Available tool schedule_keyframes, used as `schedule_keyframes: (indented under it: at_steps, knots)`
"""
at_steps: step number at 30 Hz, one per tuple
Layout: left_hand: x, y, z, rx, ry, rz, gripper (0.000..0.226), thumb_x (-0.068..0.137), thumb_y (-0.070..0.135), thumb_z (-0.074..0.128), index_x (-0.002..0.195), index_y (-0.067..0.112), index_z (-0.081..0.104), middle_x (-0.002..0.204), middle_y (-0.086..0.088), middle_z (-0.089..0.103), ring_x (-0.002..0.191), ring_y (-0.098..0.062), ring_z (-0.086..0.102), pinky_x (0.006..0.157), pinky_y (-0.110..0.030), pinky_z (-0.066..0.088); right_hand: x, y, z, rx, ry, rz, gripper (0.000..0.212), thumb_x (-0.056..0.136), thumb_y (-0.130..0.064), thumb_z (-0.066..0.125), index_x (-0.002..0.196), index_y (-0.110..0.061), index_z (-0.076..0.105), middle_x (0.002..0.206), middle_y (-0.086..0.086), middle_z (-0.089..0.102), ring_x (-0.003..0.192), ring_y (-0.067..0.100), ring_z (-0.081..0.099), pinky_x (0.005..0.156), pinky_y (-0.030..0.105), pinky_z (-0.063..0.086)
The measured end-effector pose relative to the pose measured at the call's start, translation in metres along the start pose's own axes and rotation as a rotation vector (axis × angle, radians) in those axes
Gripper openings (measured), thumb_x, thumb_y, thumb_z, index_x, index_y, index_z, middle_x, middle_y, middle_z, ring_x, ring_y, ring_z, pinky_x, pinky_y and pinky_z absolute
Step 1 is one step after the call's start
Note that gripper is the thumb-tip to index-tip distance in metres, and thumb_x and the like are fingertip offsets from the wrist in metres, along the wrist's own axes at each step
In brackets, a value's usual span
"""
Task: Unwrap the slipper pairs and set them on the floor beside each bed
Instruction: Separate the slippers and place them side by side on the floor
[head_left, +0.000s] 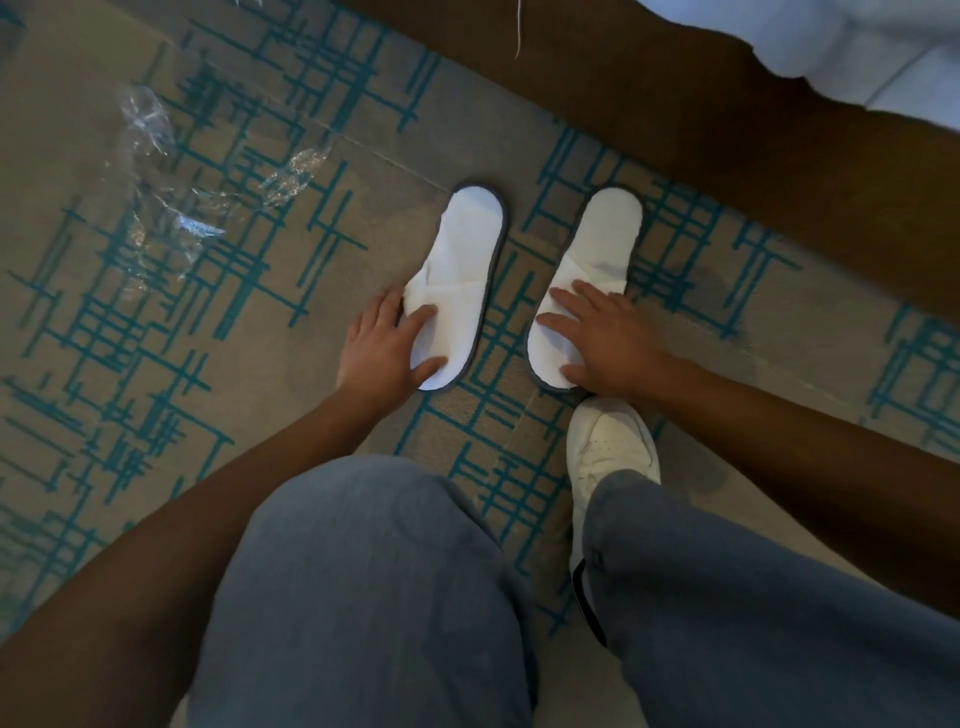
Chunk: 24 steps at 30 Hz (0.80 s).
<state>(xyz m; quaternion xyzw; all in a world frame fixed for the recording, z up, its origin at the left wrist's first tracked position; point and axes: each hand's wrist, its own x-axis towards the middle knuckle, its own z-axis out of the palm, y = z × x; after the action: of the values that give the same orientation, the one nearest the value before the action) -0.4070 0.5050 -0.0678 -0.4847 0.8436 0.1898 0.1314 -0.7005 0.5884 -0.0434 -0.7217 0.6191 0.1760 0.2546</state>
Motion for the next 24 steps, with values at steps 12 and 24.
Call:
schedule_keyframes:
  at_steps: [12,24]
  knots:
    - [-0.013,0.017,0.013,-0.056,-0.009,0.008,0.117,0.072,0.066,0.077,0.159,0.012,0.021,0.169,-0.018,-0.001,0.154,-0.041,0.013,0.122,-0.056,0.025,-0.013,0.014,0.013,0.165,0.0,0.285,0.102,0.081,-0.066,0.067,0.16,-0.037,0.009,0.169,0.005,-0.004,0.153,0.04,0.003,0.117,0.06,0.021]
    - [0.019,0.004,-0.018,-0.117,-0.019,0.144,0.102,0.072,0.057,0.082,0.154,0.018,0.035,0.169,-0.013,0.002,0.153,-0.04,0.017,0.116,-0.057,0.037,-0.01,0.014,0.014,0.145,-0.01,0.305,0.1,0.081,-0.066,0.067,0.159,-0.042,0.009,0.17,0.003,-0.003,0.151,0.041,0.012,0.12,0.057,0.015]
